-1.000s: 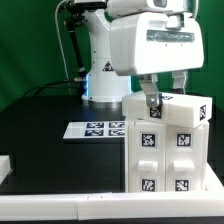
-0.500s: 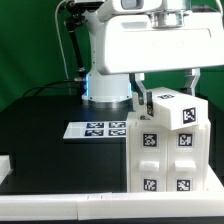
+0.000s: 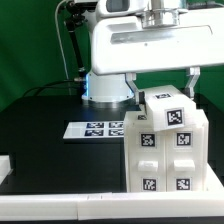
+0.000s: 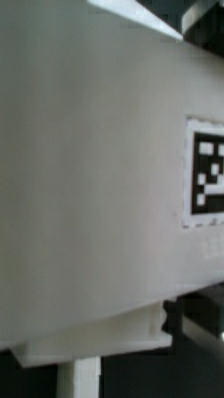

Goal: Assemble cabinet

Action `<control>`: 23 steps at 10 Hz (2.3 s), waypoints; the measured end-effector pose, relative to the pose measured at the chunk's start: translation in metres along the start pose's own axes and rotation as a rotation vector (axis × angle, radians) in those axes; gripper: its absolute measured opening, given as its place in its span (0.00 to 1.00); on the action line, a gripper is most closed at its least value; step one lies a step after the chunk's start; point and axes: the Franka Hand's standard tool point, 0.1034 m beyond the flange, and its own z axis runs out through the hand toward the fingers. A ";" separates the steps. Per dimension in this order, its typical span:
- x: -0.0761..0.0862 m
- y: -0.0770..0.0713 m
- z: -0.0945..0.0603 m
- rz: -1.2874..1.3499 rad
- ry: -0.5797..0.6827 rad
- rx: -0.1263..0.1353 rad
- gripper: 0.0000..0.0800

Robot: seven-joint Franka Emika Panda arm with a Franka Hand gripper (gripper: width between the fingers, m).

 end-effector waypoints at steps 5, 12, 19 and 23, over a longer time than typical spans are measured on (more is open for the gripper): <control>-0.011 0.011 -0.005 0.443 0.035 0.009 0.70; -0.025 -0.004 -0.004 1.062 -0.035 0.046 0.70; -0.032 -0.011 -0.002 1.738 -0.087 0.088 0.70; -0.033 -0.008 -0.001 2.048 -0.130 0.106 0.70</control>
Offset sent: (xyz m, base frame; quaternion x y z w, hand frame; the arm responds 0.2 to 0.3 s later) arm -0.0222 -0.0066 -0.0024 0.0141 0.0351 0.3305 0.9430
